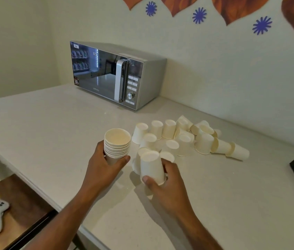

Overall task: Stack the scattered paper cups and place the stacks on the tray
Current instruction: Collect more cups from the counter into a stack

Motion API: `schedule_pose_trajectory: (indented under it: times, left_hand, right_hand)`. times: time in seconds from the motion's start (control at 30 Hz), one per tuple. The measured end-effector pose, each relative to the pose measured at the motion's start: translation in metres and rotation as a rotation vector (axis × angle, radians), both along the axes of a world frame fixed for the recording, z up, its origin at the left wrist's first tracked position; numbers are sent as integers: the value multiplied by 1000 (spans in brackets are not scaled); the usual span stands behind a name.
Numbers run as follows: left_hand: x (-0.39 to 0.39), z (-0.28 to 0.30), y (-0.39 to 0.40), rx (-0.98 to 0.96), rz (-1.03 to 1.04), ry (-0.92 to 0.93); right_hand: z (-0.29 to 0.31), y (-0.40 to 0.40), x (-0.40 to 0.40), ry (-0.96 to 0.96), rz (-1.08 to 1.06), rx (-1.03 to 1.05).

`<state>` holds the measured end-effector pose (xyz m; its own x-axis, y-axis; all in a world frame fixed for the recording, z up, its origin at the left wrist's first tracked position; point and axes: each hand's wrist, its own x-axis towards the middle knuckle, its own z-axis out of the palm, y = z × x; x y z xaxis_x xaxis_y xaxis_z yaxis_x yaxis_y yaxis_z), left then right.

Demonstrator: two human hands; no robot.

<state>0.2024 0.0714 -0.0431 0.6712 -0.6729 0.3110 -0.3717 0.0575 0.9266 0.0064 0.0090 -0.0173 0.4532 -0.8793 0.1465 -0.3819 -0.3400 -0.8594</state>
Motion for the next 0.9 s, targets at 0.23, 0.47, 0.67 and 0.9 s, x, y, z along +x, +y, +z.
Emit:
schedule_pose_trajectory:
  times: [0.23, 0.47, 0.67, 0.9]
  left_hand:
    - [13, -11, -6, 21, -146, -46]
    - [20, -20, -9, 24, -238, -54]
    - [26, -35, -19, 70, -319, -36]
    - [32, -29, -15, 21, -314, -33]
  right_hand:
    - [35, -16, 16, 18, 19, -183]
    - [61, -22, 38, 195, 14, -403]
    - [65, -15, 64, 337, 175, -532]
    - [34, -20, 69, 272, 258, -348]
